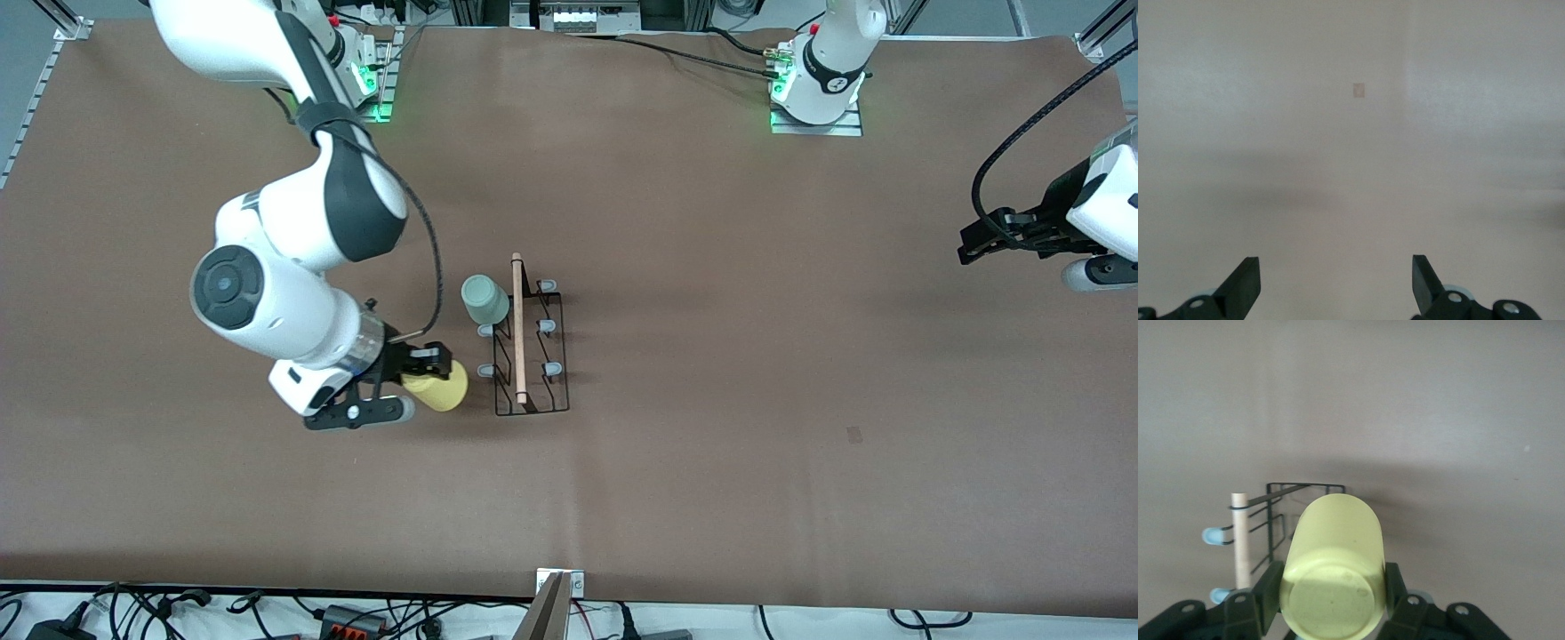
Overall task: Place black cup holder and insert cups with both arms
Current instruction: 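Carry the yellow cup to the rack with the right gripper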
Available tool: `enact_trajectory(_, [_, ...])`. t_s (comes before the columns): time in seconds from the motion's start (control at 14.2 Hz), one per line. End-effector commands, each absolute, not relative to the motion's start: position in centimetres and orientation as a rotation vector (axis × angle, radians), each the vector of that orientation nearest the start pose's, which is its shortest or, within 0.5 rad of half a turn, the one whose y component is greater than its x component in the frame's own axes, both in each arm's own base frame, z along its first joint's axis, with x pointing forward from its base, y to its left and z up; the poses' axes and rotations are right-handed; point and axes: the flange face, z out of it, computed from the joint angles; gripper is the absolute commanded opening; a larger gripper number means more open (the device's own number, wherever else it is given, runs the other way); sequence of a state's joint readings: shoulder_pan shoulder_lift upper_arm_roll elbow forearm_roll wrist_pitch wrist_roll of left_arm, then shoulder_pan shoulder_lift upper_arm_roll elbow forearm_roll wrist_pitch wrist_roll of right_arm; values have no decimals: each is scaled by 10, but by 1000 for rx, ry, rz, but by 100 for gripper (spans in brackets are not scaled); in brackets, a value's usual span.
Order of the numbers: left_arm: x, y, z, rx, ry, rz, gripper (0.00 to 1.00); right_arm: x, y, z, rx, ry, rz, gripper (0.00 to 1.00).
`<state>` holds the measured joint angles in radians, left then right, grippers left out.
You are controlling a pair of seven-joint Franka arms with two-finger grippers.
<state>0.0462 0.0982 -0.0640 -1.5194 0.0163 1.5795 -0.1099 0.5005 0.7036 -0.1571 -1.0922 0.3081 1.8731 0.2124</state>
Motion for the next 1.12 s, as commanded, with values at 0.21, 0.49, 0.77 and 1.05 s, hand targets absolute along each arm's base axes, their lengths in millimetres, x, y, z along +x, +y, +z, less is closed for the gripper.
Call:
enact_trajectory(0.21, [583,-2,598,-3127,-120,66,100,676,357,393,-2951,-173,-39,29])
enact_trajectory(0.49, [583,-1,599,-3128,-120,61,100,678,353,380,-3029,-211,-59,29])
enact_trajectory(0.77, [583,-1,598,-3127,-120,64,100,676,358,374,-3027,-214,-50,29])
enact_trajectory(1.05, [583,-1,598,-3127,-120,64,100,674,364,369,-3027,-224,-40,29])
